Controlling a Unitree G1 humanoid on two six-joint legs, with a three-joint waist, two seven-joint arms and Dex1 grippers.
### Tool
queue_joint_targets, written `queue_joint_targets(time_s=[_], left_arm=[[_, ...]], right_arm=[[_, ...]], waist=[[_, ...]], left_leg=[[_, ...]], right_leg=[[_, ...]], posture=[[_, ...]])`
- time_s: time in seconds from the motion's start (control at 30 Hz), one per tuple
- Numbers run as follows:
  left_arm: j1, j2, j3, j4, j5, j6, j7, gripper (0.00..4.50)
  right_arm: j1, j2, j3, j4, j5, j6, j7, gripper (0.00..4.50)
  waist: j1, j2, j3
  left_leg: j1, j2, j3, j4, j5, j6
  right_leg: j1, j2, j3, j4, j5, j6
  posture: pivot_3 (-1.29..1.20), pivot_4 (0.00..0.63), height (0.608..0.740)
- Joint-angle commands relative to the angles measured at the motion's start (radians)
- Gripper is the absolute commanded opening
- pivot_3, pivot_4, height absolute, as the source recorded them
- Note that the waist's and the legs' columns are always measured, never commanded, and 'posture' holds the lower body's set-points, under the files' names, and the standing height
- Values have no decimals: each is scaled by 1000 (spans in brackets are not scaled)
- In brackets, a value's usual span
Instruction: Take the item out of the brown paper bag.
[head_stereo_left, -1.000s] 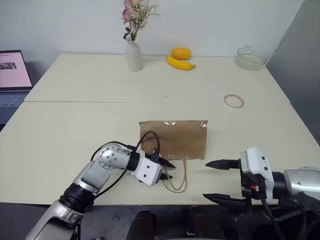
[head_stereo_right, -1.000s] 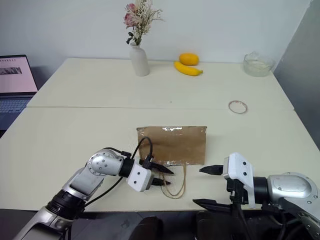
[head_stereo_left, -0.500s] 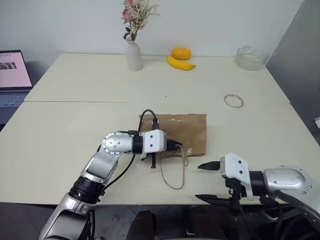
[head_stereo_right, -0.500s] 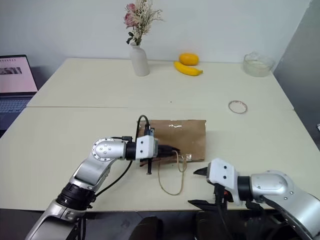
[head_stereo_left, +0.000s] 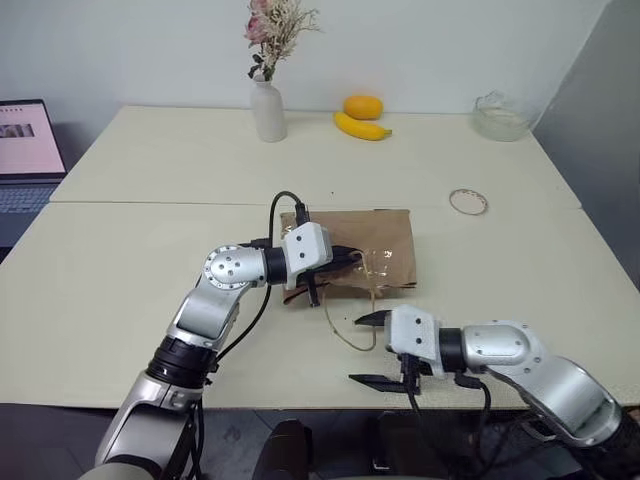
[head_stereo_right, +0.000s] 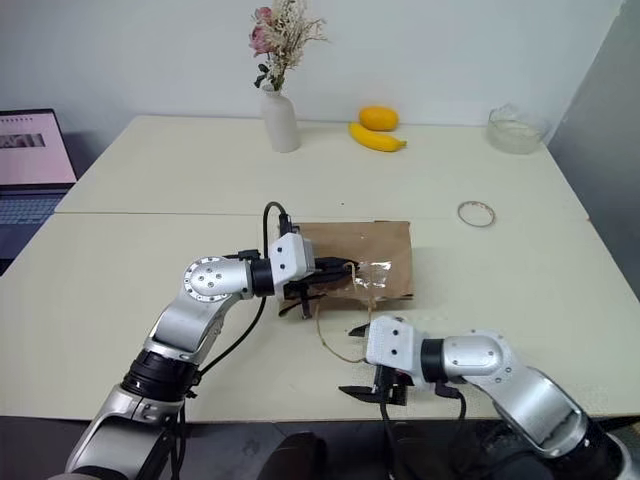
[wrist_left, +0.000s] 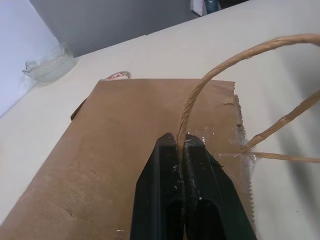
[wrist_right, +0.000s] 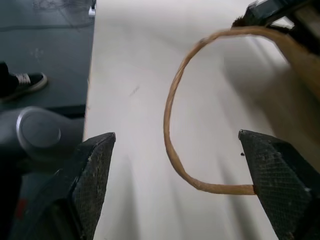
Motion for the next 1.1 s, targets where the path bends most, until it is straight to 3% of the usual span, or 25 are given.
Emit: queue_joint_targets(time_s=[0.03, 0.33, 0.73, 1.1], left_arm=[[-15, 1, 20, -15, -6, -9, 11, 0], [-31, 8, 30, -65, -13, 55, 31, 0], [-210, -43, 146, -15, -78, 317, 180, 0], [-307, -41, 187, 52, -117, 369, 222, 0]], right_arm=[[-47, 23, 3, 20, -64, -20, -14, 3192], [-50, 38, 2, 42, -145, 1, -15, 40], [10, -18, 68, 83, -321, -85, 14, 40], [49, -48, 101, 122, -425, -138, 53, 40]], waist=[[0, 0, 0], [0, 0, 0], [1, 0, 0], [1, 0, 0]], left_leg=[[0, 0, 0, 0, 0, 0], [0, 0, -1, 4, 0, 0], [-1, -1, -1, 5, 0, 0], [-1, -1, -1, 5, 0, 0]], right_leg=[[0, 0, 0, 1, 0, 0], [-1, 0, 1, 4, 0, 0], [-1, 0, 0, 5, 0, 0], [-1, 0, 0, 5, 0, 0]], posture=[[0, 150, 740], [0, 150, 740], [0, 150, 740], [0, 150, 740]])
